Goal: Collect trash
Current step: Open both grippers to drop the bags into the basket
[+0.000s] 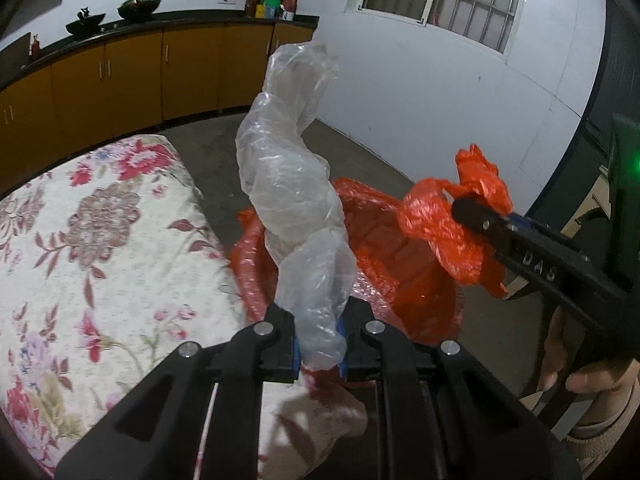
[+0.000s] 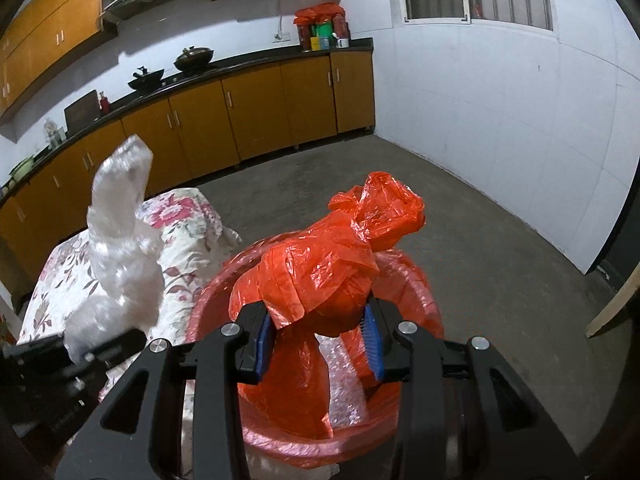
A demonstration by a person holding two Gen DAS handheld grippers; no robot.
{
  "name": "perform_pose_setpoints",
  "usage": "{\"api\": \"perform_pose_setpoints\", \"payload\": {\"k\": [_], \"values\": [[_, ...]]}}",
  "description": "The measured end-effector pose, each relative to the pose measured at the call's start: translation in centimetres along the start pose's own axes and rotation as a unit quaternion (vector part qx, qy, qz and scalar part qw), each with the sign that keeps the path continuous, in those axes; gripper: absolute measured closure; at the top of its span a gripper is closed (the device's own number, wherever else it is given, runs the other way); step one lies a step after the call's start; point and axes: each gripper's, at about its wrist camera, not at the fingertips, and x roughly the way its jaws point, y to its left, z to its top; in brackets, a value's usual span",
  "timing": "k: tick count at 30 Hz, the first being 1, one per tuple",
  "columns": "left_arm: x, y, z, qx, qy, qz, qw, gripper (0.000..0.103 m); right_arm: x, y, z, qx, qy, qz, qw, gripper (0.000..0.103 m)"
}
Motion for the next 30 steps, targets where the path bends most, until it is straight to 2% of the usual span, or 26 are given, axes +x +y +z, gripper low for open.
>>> {"api": "perform_pose_setpoints", "payload": {"k": [3, 8, 12, 15, 16, 17, 18, 20, 24, 27, 30], "values": [[0.9, -0.7, 0.2, -0.001, 0.006, -0.007, 1.0000, 0.086, 0.2, -0.8, 0.8, 0.012, -0.004, 0.008, 1.000, 0.064], [2.1, -1.6, 0.2, 0.007, 0.013, -0.010, 0.9998, 0.070, 0.2, -1.7, 1.6, 0.024, -0.014, 0.018, 0.999, 0.048], [2.5, -1.4, -0.1, 0.007, 0.016, -0.006, 0.9998, 0.060, -0.2, -2.2, 1.4, 0.028, -0.019, 0.021, 0.999, 0.045], [2.0, -0.6, -0.4, -0.003, 0.016, 0.003, 0.9999, 0.053, -1.0, -2.6, 1.1, 0.029, -0.026, 0.014, 0.999, 0.035], [1.5, -0.2, -0.5, -0.008, 0.011, 0.008, 0.9999, 0.050, -1.7, -2.6, 0.8, 0.027, -0.034, 0.007, 0.999, 0.027], [0.8, 0.2, -0.7, -0.012, 0.001, 0.015, 0.9998, 0.042, -2.0, -2.5, 0.8, 0.026, -0.040, 0.003, 0.999, 0.018], [0.1, 0.3, -0.7, -0.014, -0.007, 0.022, 0.9996, 0.034, -2.6, -2.5, 0.8, 0.024, -0.047, -0.001, 0.999, 0.014], [-2.0, 0.7, -1.1, -0.013, -0.036, 0.041, 0.9984, 0.025, -4.2, -2.3, 0.2, 0.017, -0.067, -0.014, 0.998, 0.005], [-6.2, 1.1, -2.2, 0.005, -0.092, 0.095, 0.9913, 0.009, -7.3, -1.1, -1.0, -0.013, -0.105, -0.047, 0.993, 0.002], [-9.6, 1.4, -3.5, 0.014, -0.130, 0.145, 0.9807, 0.004, -9.5, 0.1, -2.2, -0.028, -0.133, -0.104, 0.985, 0.002], [-12.6, 2.1, -5.0, 0.005, -0.147, 0.166, 0.9752, 0.004, -11.6, 0.9, -3.5, -0.037, -0.157, -0.111, 0.981, 0.002]]}}
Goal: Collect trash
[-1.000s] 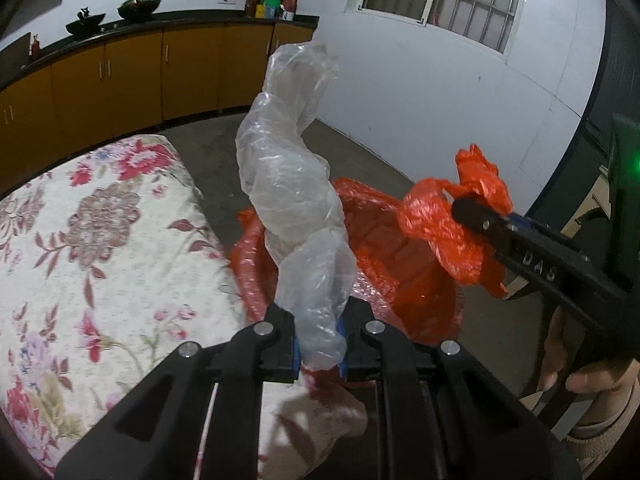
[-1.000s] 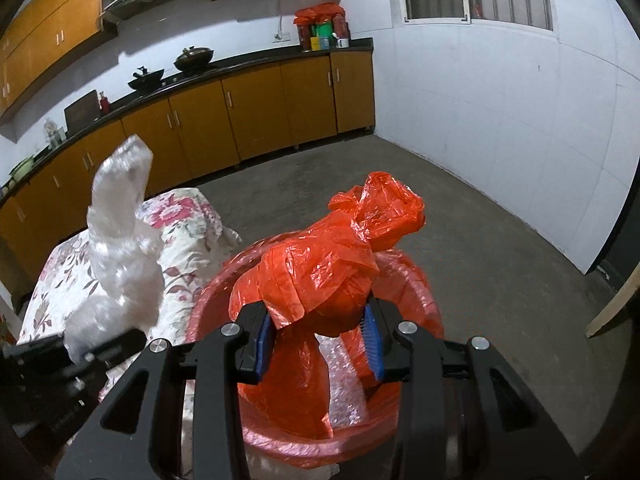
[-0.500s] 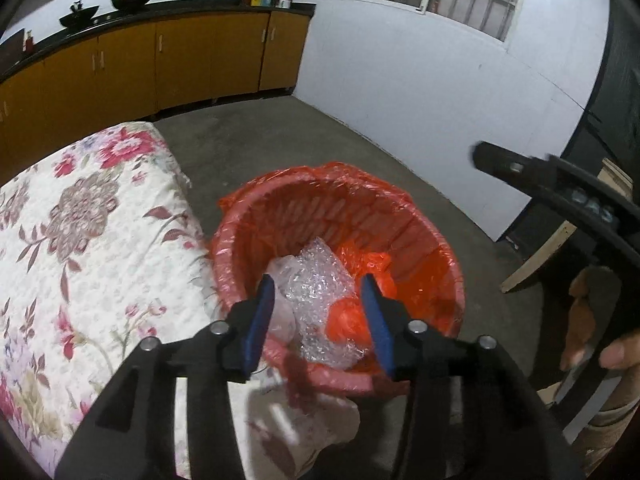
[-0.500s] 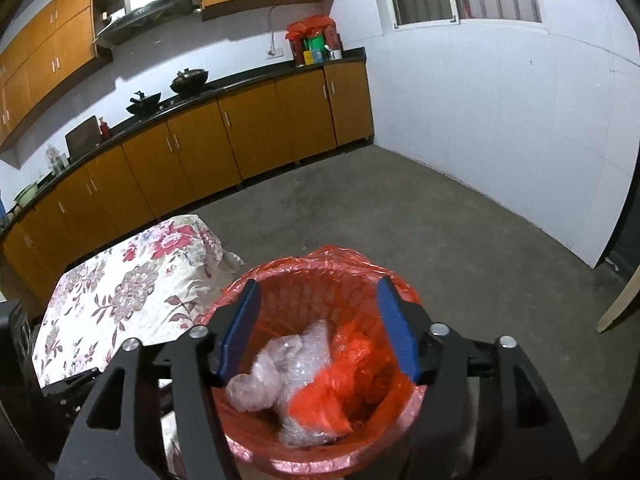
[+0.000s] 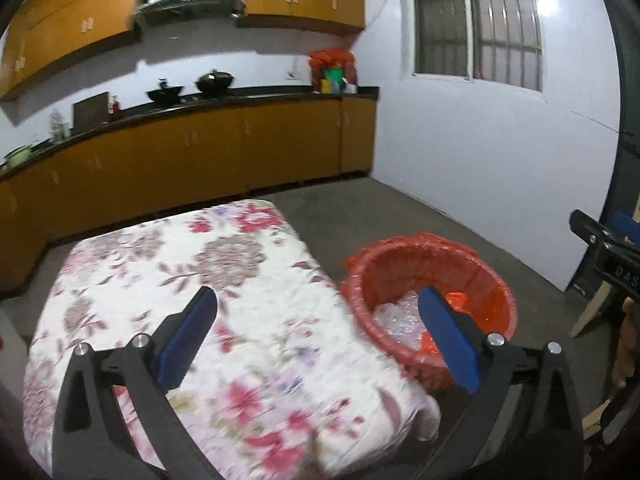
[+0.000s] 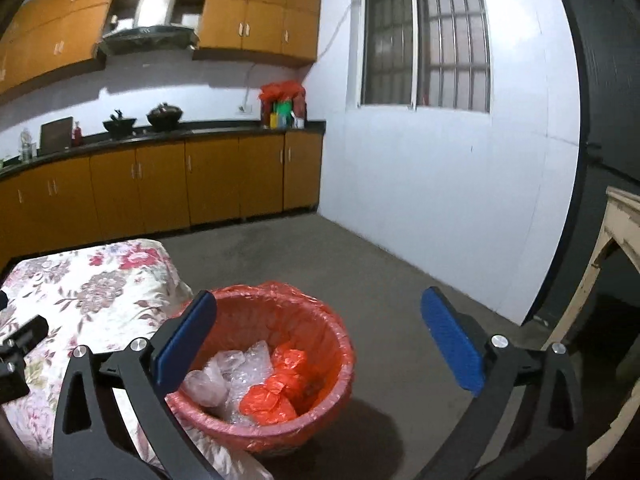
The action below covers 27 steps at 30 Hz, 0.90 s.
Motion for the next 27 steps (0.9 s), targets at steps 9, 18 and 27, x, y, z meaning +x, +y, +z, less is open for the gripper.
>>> {"api": "perform_pose_setpoints", "payload": {"k": [9, 18, 27], "values": [[-6.3, 2.8, -2.5, -0.025, -0.018, 0.073, 0.9969, 0.004, -4.8, 1.6, -1.5, 0.021, 0.020, 0.039, 0.999, 0.002], [-10.1, 3.7, -4.3, -0.051, -0.026, 0.091, 0.9942, 0.004, -8.1, 3.8, -2.8, 0.001, 0.018, 0.050, 0.999, 0.002], [-12.8, 4.4, -5.8, -0.068, -0.035, 0.109, 0.9911, 0.004, -10.1, 5.2, -3.7, -0.008, 0.016, 0.056, 0.998, 0.002]]}}
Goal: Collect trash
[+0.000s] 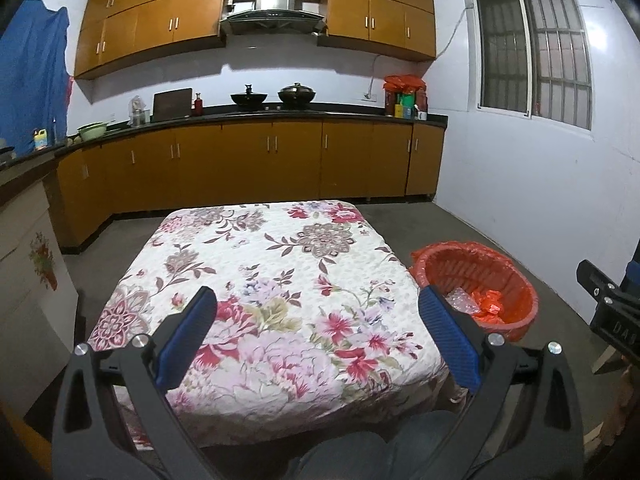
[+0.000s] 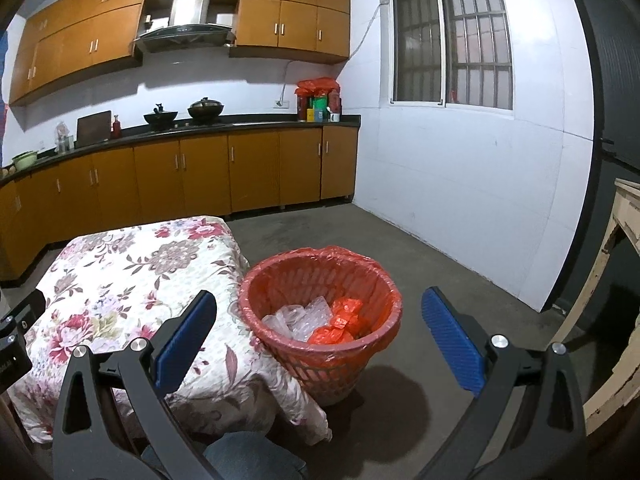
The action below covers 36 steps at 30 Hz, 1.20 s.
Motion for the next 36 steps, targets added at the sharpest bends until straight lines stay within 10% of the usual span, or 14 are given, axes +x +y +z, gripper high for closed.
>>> {"api": "perform_pose_setpoints", "payload": {"k": [36], "values": [[-1.6, 1.1, -2.1, -0.015, 0.017, 0.015, 0.9996, 0.004, -0.9, 2.0, -2.5, -0.008, 0.043, 0.013, 0.999, 0.002]]}}
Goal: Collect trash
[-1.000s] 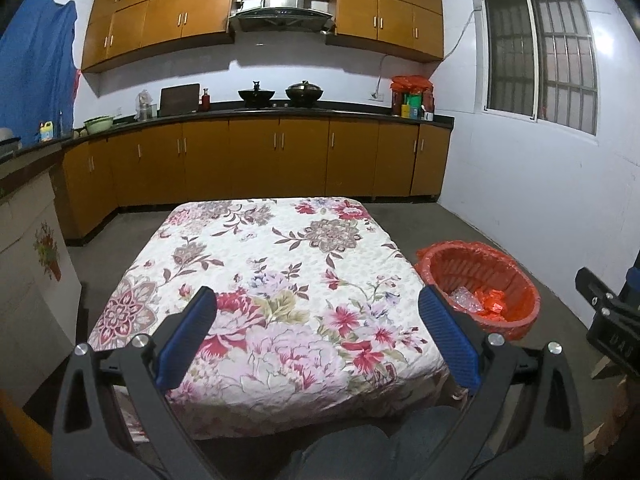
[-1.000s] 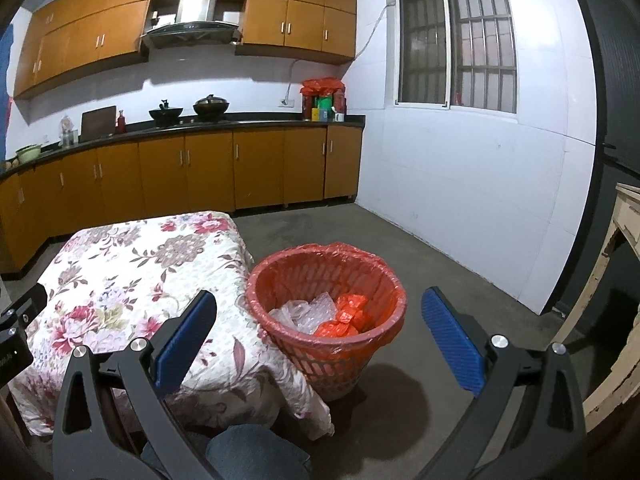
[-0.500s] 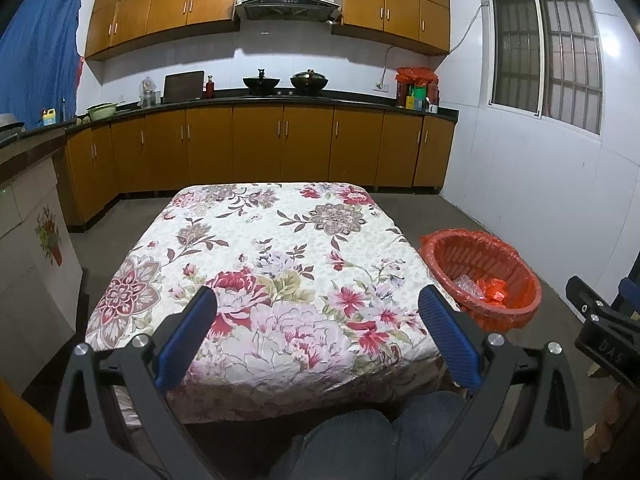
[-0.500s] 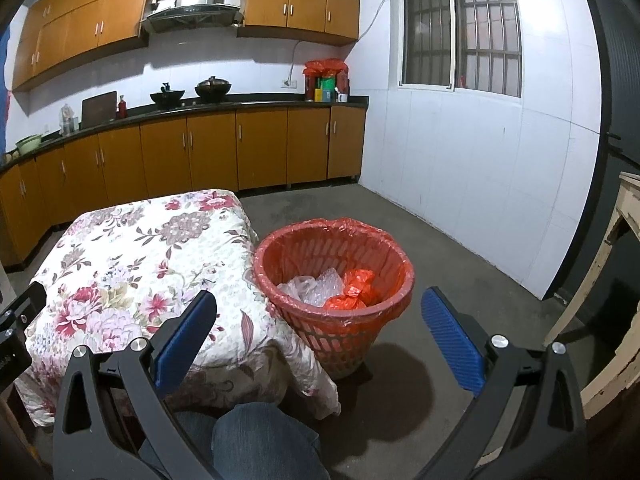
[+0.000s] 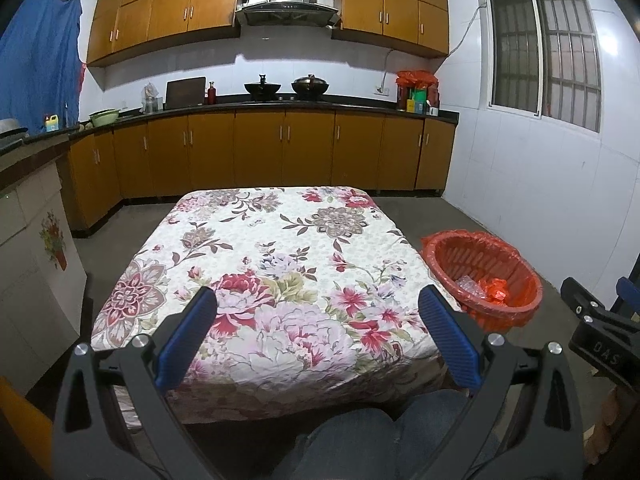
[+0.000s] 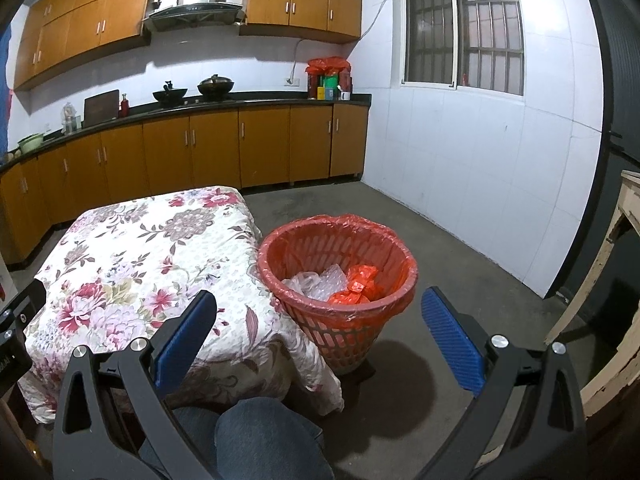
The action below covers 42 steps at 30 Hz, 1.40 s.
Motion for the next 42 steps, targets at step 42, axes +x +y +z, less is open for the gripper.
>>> {"api": "perform_pose_setpoints", "payload": {"k": [42], "values": [[-0.57, -0.38, 0.03, 0.005, -0.010, 0.006, 0.9999, 0.004, -0.11, 0.37, -0.01, 0.001, 0.003, 0.002, 1.000, 0.002]]}}
